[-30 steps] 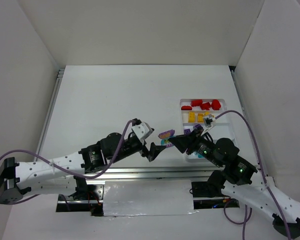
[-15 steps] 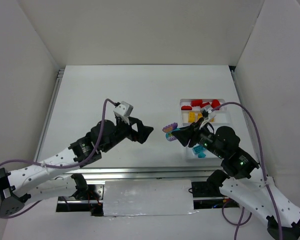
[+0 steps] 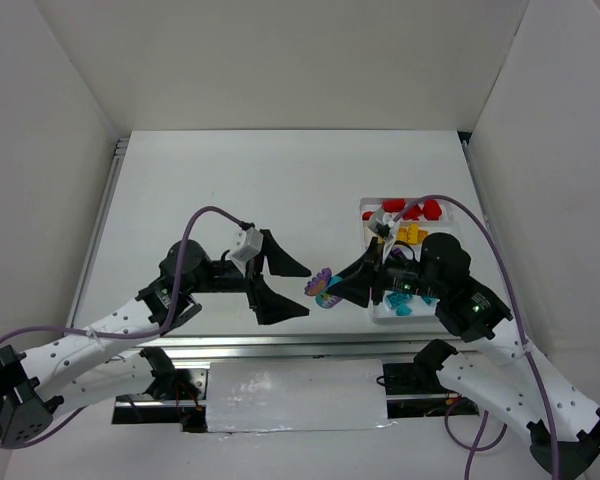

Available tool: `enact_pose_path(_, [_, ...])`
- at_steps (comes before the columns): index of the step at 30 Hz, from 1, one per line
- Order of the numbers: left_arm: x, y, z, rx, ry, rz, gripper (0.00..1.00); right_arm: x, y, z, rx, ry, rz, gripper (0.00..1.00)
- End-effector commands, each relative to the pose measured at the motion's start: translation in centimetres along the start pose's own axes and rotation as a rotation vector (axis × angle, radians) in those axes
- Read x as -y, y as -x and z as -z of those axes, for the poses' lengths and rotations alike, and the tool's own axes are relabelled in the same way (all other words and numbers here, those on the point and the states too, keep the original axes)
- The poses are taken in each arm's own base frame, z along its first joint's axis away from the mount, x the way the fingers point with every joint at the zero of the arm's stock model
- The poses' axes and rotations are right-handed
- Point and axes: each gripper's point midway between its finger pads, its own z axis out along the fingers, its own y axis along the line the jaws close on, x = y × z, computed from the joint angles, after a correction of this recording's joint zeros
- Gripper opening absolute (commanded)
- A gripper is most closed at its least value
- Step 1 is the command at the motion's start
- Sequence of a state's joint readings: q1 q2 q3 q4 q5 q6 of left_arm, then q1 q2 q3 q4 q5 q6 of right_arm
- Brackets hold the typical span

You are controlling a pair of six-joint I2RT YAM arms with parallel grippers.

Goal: Sort the legos into containers by color

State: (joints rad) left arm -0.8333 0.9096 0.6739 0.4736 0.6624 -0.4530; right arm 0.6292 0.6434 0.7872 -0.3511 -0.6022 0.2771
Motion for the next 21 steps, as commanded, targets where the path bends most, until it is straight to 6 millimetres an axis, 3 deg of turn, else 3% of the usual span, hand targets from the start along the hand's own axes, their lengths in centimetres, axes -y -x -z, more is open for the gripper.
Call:
enact_pose_path(1, [2.9, 0.7, -0.3, -0.003, -0.192, -0.05, 0.97, -2.2, 2.1, 0.9, 0.036, 0.083, 0.08, 0.0])
enact_pose_path(8, [0.9, -0.5, -1.4, -0.055, -0.136, -0.012, 0.93, -4.2, 2.1, 1.7, 0.05, 0.178, 0.139, 0.0])
enact_pose_path(15, [1.5, -0.3, -2.0, -0.058, -0.198, 0.002, 0.83, -4.7, 1.5, 1.3, 0.006, 0.239, 0.138, 0.0])
enact_pose_path(21, [2.5, 0.1, -1.8, -0.047, -0.253, -0.009, 0.64, -4.5, 1.4, 1.0, 0.003, 0.249, 0.133, 0.0])
